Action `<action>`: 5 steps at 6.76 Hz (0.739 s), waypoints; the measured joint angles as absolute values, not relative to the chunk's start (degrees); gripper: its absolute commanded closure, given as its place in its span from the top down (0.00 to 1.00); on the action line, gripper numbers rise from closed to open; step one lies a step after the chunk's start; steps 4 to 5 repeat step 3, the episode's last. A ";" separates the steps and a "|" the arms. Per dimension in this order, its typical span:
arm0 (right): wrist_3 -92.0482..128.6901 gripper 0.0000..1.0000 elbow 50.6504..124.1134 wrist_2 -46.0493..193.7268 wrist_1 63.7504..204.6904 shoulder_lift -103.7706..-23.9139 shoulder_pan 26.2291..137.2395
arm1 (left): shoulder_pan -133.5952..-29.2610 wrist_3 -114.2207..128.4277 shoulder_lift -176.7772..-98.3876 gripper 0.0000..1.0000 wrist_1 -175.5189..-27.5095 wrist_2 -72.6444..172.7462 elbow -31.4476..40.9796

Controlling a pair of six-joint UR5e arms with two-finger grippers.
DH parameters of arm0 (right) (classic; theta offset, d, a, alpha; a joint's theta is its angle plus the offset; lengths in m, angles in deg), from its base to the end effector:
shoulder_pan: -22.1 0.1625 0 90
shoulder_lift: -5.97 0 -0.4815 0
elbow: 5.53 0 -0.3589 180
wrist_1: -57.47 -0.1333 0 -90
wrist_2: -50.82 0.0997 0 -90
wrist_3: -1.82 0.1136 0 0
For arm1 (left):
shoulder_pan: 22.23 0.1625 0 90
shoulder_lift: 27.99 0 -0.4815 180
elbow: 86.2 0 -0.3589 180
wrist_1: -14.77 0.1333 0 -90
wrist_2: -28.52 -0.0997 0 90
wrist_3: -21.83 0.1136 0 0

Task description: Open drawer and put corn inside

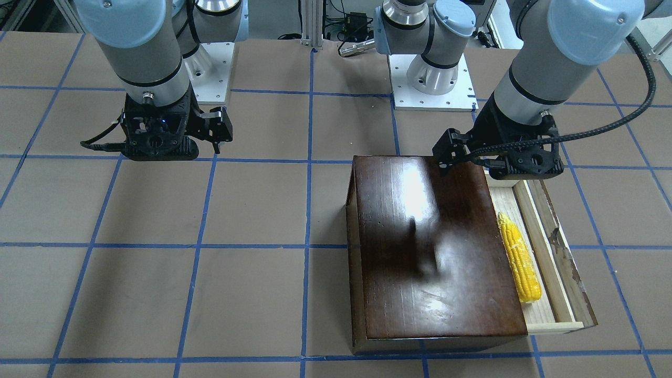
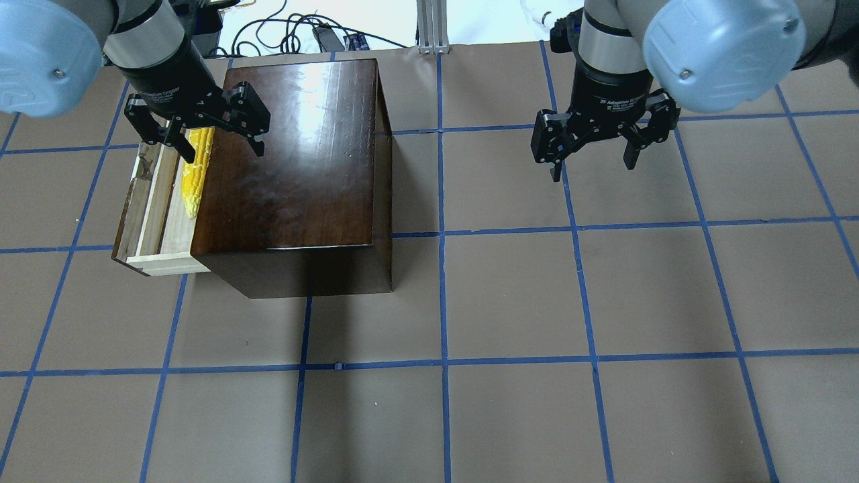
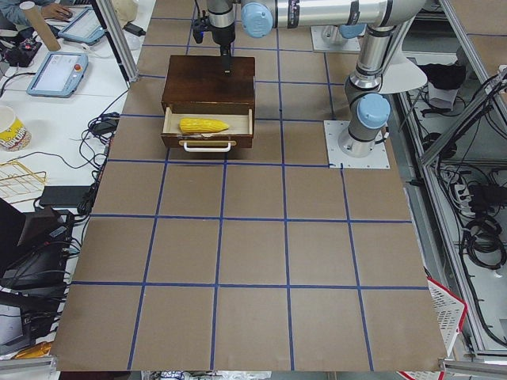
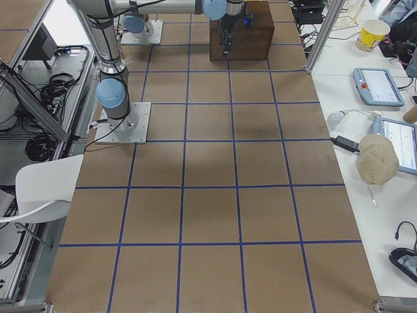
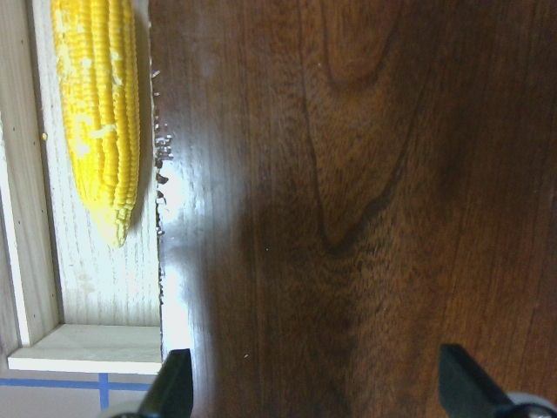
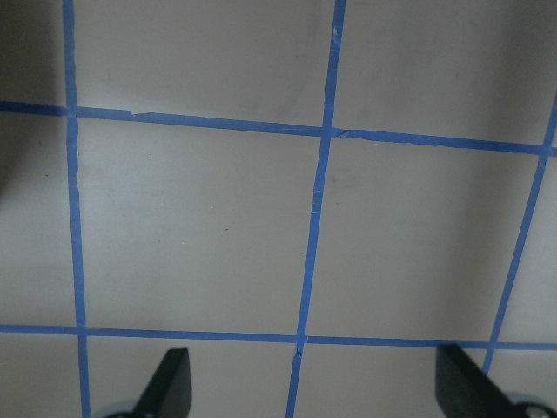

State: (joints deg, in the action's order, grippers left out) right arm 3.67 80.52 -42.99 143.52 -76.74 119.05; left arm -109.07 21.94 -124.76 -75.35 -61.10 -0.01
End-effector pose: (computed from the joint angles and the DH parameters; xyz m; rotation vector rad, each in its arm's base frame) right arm 0.1858 -0.4850 0.4941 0.1426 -3.0567 -0.1865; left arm -0.1058 -0.5153 0.5033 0.0836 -3.1312 -0.0839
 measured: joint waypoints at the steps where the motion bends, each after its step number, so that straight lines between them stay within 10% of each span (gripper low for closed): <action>1: 3.65 1.00 80.52 -42.97 143.52 -76.74 119.05 | -109.07 21.99 -124.71 1.00 -75.35 -61.10 0.12; 5: 3.64 1.00 80.52 -42.96 143.52 -76.74 119.05 | -109.07 22.01 -124.67 1.00 -75.42 -61.18 0.27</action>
